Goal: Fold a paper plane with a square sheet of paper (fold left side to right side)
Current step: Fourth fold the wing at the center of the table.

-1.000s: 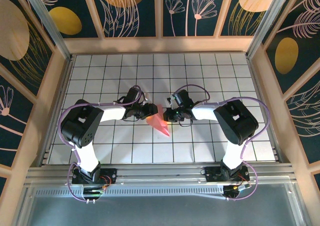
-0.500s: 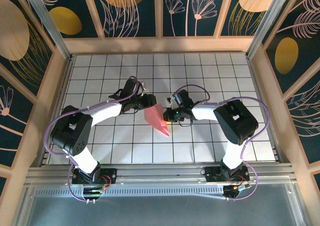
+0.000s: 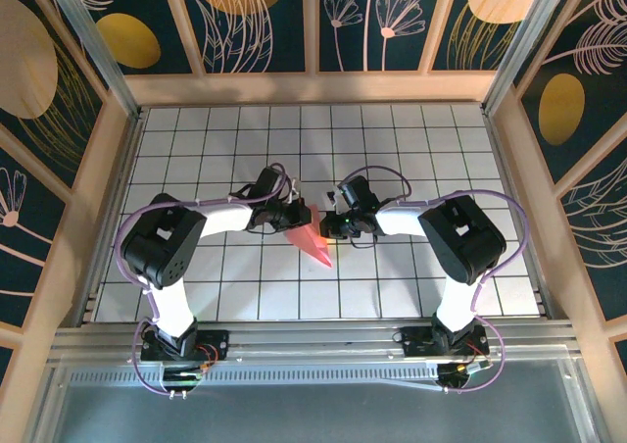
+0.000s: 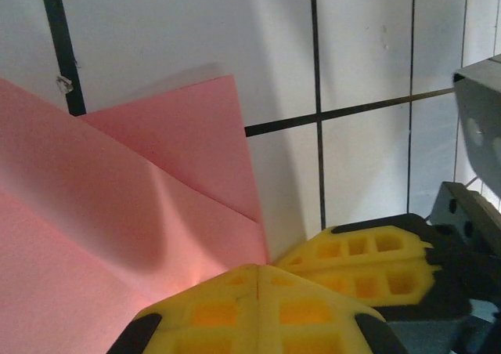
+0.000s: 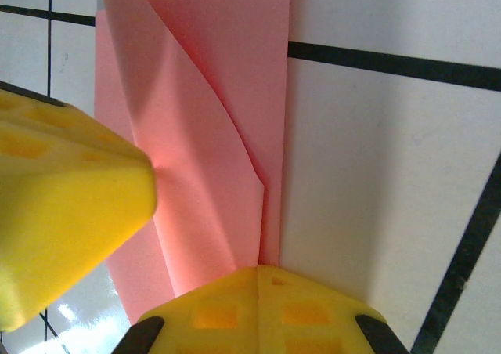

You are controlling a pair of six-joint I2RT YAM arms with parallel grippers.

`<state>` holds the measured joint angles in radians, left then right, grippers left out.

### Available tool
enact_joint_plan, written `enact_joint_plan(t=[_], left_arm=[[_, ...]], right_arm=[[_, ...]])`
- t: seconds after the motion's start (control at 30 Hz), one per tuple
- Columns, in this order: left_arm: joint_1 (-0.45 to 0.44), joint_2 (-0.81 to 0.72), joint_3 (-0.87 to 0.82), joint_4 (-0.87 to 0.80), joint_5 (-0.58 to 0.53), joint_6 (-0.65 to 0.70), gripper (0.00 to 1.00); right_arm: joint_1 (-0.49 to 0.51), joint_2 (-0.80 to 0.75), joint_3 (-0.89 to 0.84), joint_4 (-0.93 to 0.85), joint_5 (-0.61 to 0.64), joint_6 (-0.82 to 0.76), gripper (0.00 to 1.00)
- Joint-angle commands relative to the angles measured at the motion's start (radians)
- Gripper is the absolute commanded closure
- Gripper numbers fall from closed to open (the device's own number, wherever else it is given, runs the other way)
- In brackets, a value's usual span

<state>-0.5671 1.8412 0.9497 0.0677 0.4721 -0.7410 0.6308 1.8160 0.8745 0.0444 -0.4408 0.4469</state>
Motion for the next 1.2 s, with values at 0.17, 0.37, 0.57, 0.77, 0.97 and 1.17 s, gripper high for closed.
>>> enact_joint_plan(t=[0.17,0.37,0.57,0.77,0.97,1.17], left_arm=[[-0.002,0.056,-0.022,0.009,-0.034,-0.007,0.96],[-0.002,0.055,-0.045,0.006,-0.072,-0.015,0.98],[-0.002,0.061,-0.069,0.016,-0.077,-0.020,1.00],[-0.002,0.062,-0.092,0.021,-0.090,-0.022,1.00],[-0.002,0.067,-0.096,0.018,-0.096,-0.021,1.00],[-0.001,0.068,-0.088,0.017,-0.095,-0.022,1.00]], right_arm=[[0.013,0.059,-0.017,-0.135,0.084,-0.020,1.00],[0.012,0.061,-0.020,-0.143,0.084,-0.026,1.00],[0.010,0.036,-0.019,-0.117,0.050,-0.012,1.00],[0.002,-0.036,0.017,-0.099,0.011,0.001,0.94],[-0.024,-0.129,0.021,-0.093,-0.006,0.013,0.77],[-0.050,-0.243,-0.051,-0.086,-0.075,0.029,0.76]])
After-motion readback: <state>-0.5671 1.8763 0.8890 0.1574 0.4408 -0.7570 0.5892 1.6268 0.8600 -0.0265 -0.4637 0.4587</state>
